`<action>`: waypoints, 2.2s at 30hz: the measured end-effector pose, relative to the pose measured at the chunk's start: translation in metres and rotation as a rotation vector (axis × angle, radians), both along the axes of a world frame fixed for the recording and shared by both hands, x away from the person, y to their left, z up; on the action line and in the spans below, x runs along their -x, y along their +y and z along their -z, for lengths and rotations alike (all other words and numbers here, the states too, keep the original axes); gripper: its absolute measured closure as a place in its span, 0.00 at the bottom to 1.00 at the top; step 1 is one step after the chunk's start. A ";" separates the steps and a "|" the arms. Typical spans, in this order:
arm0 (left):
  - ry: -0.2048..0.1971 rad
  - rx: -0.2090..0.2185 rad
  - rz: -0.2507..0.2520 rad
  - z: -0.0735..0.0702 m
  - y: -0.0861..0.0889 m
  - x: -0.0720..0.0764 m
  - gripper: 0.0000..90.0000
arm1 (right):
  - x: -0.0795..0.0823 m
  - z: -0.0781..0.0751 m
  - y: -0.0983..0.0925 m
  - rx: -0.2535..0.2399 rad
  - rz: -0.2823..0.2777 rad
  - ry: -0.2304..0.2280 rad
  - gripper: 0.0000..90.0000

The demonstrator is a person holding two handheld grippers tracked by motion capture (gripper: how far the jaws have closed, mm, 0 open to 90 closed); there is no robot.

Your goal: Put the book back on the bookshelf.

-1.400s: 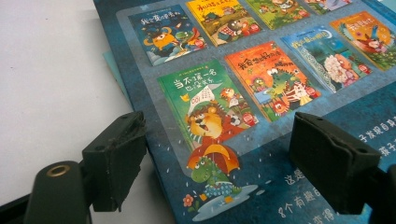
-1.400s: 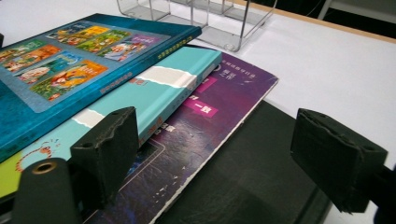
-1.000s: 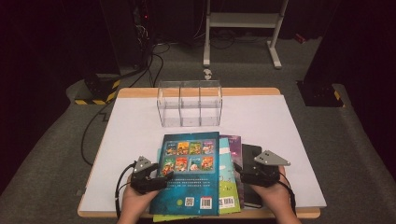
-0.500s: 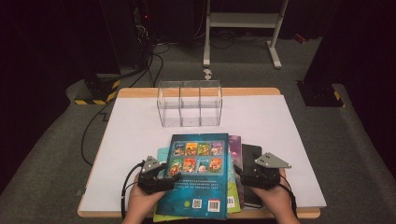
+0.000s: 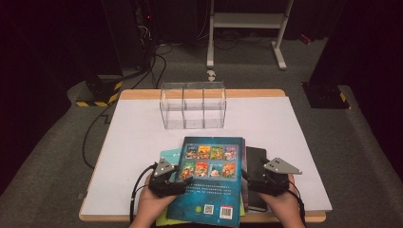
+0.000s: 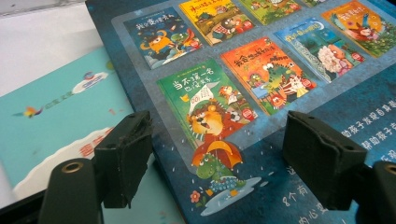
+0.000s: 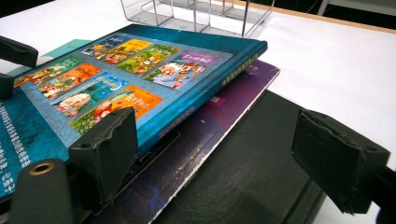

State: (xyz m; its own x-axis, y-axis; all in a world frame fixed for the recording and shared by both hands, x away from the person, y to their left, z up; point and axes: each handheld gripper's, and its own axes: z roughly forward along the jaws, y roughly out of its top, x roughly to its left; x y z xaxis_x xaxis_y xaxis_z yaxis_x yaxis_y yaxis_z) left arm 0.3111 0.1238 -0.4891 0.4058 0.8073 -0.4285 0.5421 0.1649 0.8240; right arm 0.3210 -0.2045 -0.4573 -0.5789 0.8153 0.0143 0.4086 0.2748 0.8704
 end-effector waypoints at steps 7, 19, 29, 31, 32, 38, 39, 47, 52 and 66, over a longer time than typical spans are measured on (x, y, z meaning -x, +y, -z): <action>-0.012 -0.006 0.021 -0.002 -0.009 0.000 0.27 | 0.004 0.000 -0.003 -0.002 0.011 0.004 0.16; -0.023 0.001 0.034 -0.004 -0.009 0.005 0.24 | 0.007 0.000 0.005 -0.014 -0.027 0.015 0.16; 0.057 0.077 0.032 0.002 0.007 0.006 0.27 | 0.000 0.004 0.020 -0.021 -0.090 0.062 0.15; 0.062 0.084 0.041 0.002 0.006 0.007 0.31 | -0.001 0.005 0.023 -0.019 -0.101 0.073 0.15; 0.057 0.080 0.040 0.002 0.005 0.008 0.31 | -0.002 0.006 0.024 -0.019 -0.103 0.080 0.15; 0.063 0.079 0.045 0.002 0.004 0.007 0.31 | -0.004 0.008 0.024 -0.032 -0.104 0.120 0.15; 0.061 0.076 0.049 0.002 0.004 0.007 0.31 | -0.004 0.008 0.023 -0.034 -0.107 0.124 0.15; 0.048 0.075 0.057 0.000 -0.005 0.007 0.31 | -0.003 0.008 0.019 -0.042 -0.082 0.126 0.15; 0.045 0.076 0.056 0.000 -0.006 0.007 0.31 | -0.004 0.008 0.017 -0.055 -0.080 0.148 0.15; 0.040 0.072 0.056 0.000 -0.011 0.002 0.31 | -0.009 0.006 0.017 -0.052 -0.069 0.162 0.17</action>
